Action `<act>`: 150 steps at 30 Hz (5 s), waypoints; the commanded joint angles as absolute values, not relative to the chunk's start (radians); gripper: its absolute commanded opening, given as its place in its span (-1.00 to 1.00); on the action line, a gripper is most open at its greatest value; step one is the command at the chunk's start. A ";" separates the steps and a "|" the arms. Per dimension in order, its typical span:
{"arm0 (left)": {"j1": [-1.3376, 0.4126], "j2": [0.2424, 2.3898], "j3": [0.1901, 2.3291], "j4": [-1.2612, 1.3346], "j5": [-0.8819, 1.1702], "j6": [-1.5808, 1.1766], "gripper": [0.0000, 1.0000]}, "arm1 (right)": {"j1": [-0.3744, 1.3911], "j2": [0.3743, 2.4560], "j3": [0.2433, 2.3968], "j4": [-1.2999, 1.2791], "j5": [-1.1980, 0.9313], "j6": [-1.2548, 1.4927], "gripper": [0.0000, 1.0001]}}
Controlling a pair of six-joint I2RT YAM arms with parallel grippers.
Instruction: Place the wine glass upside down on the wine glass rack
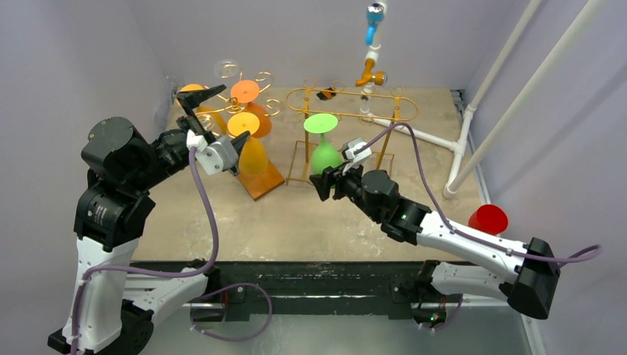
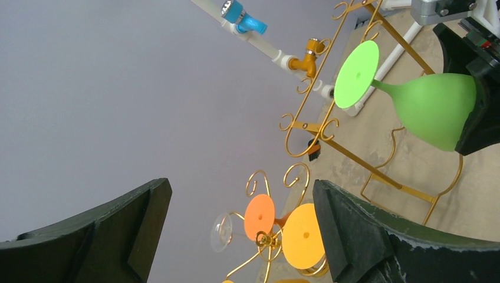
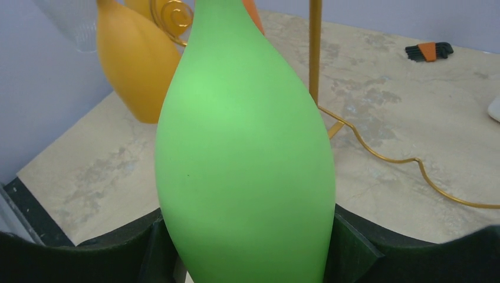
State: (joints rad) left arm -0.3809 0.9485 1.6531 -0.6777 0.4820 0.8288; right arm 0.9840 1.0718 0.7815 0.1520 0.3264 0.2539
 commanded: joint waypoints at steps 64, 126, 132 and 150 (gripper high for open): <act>-0.380 0.988 1.674 -0.690 0.479 0.793 1.00 | 0.738 0.975 1.108 -0.944 0.728 0.864 0.97; -0.380 1.079 1.651 -0.746 0.473 0.829 1.00 | -0.310 1.015 0.898 -0.777 0.422 0.705 -1.00; -0.380 1.082 1.658 -0.738 0.488 0.774 1.00 | -0.278 0.844 0.941 -0.880 0.288 0.711 -1.00; -0.380 1.118 1.680 -0.756 0.576 0.552 1.00 | -0.078 0.769 1.211 -0.910 -0.172 0.598 -1.00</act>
